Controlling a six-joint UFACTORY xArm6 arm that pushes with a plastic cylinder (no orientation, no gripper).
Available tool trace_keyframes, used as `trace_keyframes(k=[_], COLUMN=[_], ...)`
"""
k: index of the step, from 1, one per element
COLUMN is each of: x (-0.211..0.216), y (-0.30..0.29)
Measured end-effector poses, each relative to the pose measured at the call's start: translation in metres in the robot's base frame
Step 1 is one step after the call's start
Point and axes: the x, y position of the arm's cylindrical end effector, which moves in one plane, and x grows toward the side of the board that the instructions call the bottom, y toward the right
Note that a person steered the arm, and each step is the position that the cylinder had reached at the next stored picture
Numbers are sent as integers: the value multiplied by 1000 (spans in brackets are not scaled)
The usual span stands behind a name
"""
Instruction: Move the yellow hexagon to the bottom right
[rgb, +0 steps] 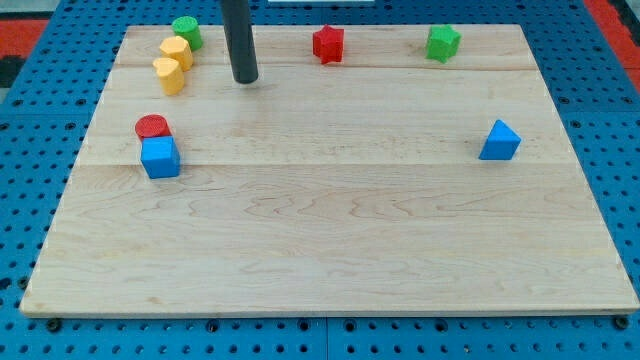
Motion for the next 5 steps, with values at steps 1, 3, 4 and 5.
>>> trace_keyframes(k=[1,3,4,5], x=[46,-25,-77,-90], y=[-58,-172,-156,-155])
